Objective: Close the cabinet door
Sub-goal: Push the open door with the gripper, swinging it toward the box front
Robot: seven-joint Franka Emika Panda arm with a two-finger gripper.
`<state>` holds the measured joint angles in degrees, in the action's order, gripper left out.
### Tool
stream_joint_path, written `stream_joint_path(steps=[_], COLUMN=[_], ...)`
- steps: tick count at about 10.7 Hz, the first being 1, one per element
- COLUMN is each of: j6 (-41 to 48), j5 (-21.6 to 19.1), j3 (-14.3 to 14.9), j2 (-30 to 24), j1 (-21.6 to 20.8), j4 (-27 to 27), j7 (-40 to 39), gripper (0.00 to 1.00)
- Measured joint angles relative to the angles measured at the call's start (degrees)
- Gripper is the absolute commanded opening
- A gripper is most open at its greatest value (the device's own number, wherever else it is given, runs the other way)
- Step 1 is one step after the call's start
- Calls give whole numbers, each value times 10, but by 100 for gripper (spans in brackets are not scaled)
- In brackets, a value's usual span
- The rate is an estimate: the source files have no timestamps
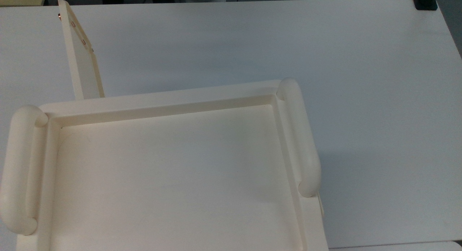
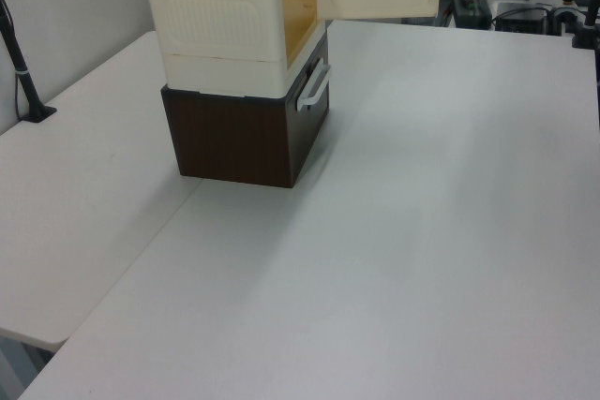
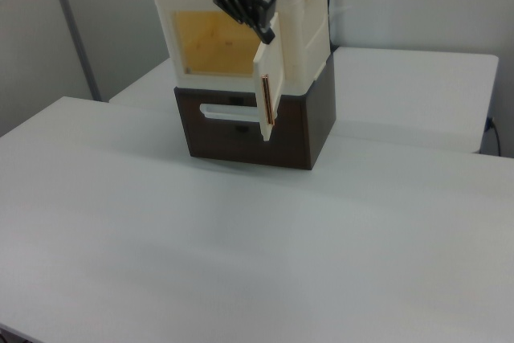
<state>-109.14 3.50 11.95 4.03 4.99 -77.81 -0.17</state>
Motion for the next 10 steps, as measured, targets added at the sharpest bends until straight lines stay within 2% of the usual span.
stream_joint_path(steps=[3,7,10], j6=[-8,-8,-7], j5=[0,-4,-51], j3=[13,10,3], j2=[17,28,30], j1=[3,-2,-30], j4=[0,-2,-6], j7=[-12,-15,-15], gripper=[0,0,0])
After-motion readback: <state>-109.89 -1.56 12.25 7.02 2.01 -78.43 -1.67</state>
